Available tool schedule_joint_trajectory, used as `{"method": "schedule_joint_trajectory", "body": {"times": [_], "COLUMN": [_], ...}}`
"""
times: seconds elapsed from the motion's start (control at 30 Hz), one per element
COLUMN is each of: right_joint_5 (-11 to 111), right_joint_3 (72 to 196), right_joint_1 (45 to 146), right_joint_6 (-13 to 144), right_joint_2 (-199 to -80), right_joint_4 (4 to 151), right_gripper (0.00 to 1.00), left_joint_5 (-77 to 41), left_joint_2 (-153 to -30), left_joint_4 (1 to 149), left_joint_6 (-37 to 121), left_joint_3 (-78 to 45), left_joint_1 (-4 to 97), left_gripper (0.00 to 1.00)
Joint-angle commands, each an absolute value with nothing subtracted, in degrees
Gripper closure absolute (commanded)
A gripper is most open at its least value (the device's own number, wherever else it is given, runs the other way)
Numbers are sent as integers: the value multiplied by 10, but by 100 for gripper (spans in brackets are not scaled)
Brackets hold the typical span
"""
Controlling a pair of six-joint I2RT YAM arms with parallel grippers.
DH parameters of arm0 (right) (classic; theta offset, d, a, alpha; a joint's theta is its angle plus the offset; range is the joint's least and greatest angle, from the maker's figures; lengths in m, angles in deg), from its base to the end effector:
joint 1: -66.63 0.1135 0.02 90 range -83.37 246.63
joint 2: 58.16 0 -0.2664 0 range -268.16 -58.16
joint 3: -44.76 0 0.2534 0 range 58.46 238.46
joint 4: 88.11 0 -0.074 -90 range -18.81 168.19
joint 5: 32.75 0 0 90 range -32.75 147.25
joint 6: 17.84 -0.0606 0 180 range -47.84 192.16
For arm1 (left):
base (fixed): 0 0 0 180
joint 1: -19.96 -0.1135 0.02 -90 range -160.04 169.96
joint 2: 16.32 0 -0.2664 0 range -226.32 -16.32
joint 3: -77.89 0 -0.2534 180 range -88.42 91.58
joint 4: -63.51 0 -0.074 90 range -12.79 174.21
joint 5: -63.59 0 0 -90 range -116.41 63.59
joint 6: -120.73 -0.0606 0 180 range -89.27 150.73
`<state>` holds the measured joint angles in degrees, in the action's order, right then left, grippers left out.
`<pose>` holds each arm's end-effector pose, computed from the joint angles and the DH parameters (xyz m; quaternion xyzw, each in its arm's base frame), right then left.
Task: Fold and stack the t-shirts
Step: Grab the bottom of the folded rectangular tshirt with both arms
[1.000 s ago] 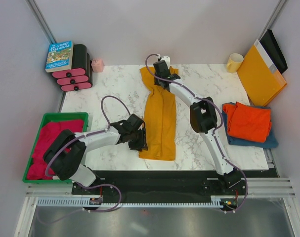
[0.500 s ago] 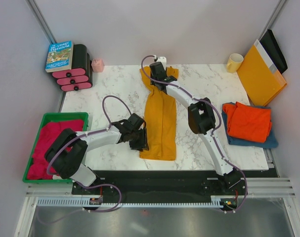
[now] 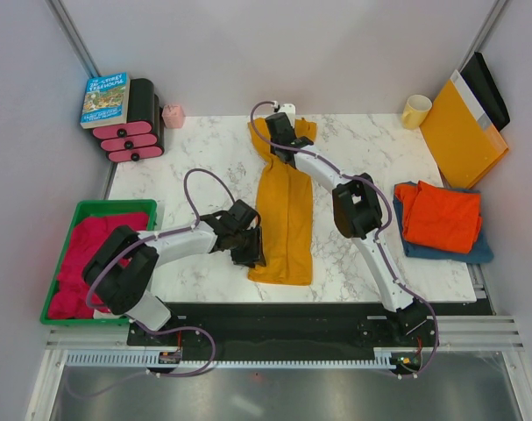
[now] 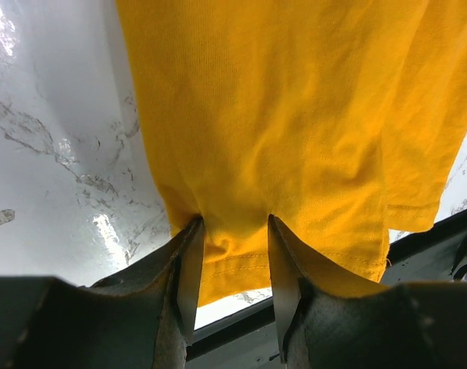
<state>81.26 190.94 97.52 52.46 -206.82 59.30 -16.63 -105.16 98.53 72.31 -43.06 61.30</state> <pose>0.5332 0.2902 0.1668 0.0109 0.8731 0.0259 0.4867 0.2120 -0.2002 0.1329 0.0166 0.9724 -0.2062 0.1077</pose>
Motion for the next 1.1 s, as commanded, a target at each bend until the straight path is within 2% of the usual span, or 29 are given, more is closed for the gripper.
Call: {"method": "schedule_joint_trajectory", "body": {"times": [0.0, 0.03, 0.13, 0.67, 1.07], "right_joint_5": [839, 841, 852, 906, 899], "right_joint_3": [1901, 1898, 1892, 1819, 1699], "right_joint_1": [975, 975, 974, 965, 942], "right_joint_6": [520, 520, 522, 529, 477], "right_joint_2": [-2037, -2034, -2024, -1942, -1888], "right_joint_4": [589, 591, 595, 619, 606], "right_gripper": [80, 87, 100, 100, 100], "left_joint_5": [-161, -161, -161, -158, -159], "left_joint_2": [-1067, -1068, -1069, -1090, -1097], "left_joint_4": [988, 989, 989, 987, 987], "left_joint_6": [710, 711, 712, 722, 727], "left_joint_3": [-419, -420, -420, -418, -417], "left_joint_1": [615, 615, 615, 615, 615], "left_gripper": [54, 54, 54, 55, 55]}}
